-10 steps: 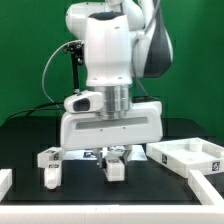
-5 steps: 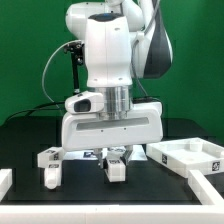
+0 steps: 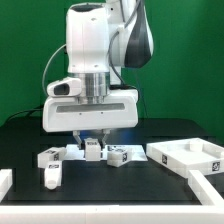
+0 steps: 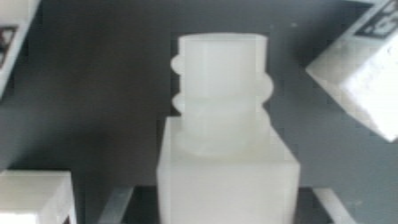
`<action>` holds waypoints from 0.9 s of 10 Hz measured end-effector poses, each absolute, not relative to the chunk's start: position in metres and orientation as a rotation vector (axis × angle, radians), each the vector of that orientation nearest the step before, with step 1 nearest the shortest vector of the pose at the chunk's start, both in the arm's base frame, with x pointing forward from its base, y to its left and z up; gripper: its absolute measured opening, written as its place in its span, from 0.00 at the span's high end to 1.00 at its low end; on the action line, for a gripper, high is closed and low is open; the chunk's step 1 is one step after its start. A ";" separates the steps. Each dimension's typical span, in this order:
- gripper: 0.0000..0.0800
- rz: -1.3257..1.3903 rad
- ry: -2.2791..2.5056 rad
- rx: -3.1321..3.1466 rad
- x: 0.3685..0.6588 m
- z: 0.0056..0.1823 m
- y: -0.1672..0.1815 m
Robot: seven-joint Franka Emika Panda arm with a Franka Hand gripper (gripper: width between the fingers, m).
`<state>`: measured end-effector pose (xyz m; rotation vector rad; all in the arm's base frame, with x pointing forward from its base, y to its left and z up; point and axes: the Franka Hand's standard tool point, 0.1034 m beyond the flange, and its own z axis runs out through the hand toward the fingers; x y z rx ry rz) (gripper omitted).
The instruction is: Assemble one leg
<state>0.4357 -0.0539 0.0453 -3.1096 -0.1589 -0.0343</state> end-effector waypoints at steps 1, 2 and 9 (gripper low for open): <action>0.64 -0.032 -0.159 -3.109 0.435 0.045 -0.054; 0.64 -0.034 -0.169 -3.109 0.434 0.044 -0.056; 0.64 -0.044 -0.168 -3.134 0.375 0.009 -0.074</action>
Offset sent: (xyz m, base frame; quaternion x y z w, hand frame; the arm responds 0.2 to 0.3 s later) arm -0.0544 -0.0399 -0.0137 0.0218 0.0174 0.0021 0.9996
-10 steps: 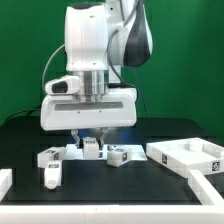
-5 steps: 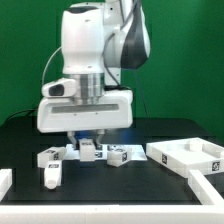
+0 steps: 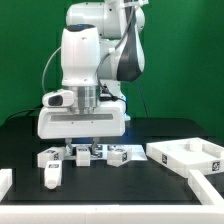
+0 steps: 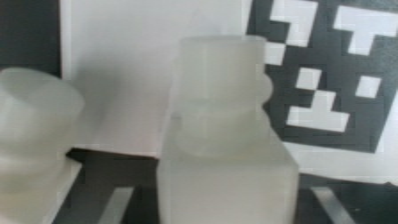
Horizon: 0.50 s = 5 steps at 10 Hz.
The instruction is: Assemble one leg
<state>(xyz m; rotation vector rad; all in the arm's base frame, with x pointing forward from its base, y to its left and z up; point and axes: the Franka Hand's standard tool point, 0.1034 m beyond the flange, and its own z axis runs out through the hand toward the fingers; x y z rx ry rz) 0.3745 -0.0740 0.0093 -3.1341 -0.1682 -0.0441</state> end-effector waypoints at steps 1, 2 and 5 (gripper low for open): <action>0.64 -0.044 -0.169 -3.134 0.374 0.009 -0.074; 0.64 -0.043 -0.169 -3.134 0.374 0.009 -0.074; 0.25 0.043 -0.146 -3.091 0.376 0.047 -0.063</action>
Offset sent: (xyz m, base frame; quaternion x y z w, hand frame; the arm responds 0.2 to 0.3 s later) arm -0.0022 -0.0036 0.0456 0.0065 -0.0426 0.0335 0.9985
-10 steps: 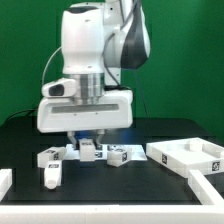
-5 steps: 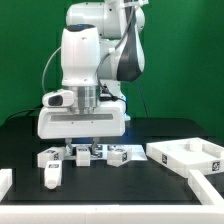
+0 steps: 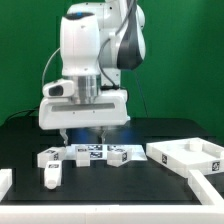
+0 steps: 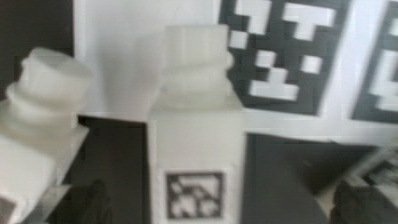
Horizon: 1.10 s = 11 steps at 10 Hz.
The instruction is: Assemble one leg
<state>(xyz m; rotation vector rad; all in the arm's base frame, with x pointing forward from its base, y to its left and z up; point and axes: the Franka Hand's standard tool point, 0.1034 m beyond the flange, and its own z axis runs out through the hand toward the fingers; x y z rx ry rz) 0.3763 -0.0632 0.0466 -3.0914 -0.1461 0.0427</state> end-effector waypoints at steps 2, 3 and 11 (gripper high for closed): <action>0.19 0.061 -0.097 -3.078 0.388 0.096 -0.037; 0.19 0.039 -0.075 -3.088 0.394 0.105 -0.015; 0.19 -0.039 -0.220 -3.121 0.413 0.069 0.088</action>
Offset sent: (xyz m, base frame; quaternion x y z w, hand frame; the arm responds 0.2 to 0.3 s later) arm 0.0244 0.0994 0.0141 -0.0496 0.0130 -0.0149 0.9986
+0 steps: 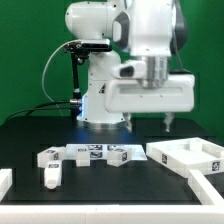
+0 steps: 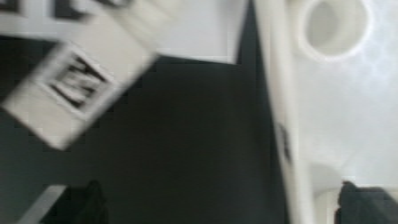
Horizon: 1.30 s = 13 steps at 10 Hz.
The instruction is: Assemble one leg
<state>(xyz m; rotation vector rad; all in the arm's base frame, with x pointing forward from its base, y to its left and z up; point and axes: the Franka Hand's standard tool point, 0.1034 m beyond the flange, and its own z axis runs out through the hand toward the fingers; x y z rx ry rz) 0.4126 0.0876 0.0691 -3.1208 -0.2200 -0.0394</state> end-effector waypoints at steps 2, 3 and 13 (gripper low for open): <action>0.19 -0.109 -0.278 -3.084 0.427 0.042 0.110; 0.19 -0.105 -0.284 -3.086 0.428 0.044 0.109; 0.42 -0.056 -0.333 -3.068 0.431 0.010 0.124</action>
Offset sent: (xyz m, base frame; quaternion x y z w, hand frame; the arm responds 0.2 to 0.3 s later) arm 0.0000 0.0000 0.0000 0.0000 0.0000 0.0000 1.0000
